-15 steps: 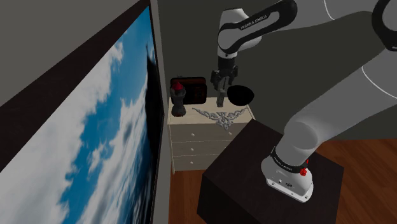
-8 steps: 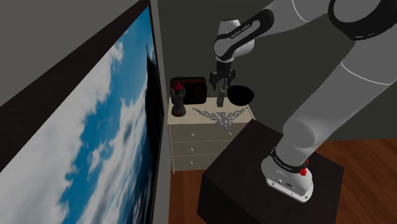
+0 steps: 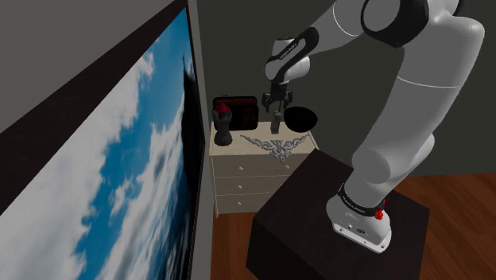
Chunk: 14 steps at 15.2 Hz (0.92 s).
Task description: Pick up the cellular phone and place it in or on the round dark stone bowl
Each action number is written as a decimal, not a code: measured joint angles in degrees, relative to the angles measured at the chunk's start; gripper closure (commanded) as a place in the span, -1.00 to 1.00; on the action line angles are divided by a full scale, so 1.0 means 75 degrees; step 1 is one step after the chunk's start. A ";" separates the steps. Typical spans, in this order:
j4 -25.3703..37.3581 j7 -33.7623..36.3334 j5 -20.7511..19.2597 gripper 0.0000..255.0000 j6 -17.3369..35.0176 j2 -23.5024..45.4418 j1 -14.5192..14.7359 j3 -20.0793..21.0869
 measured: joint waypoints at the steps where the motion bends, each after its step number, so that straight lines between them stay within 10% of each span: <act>1: 0.0164 0.0060 0.0003 -1.00 0.0109 0.0240 -0.0050 -0.0055; 14: 0.1251 0.0238 0.0190 -1.00 0.1121 0.2156 -0.0447 -0.0330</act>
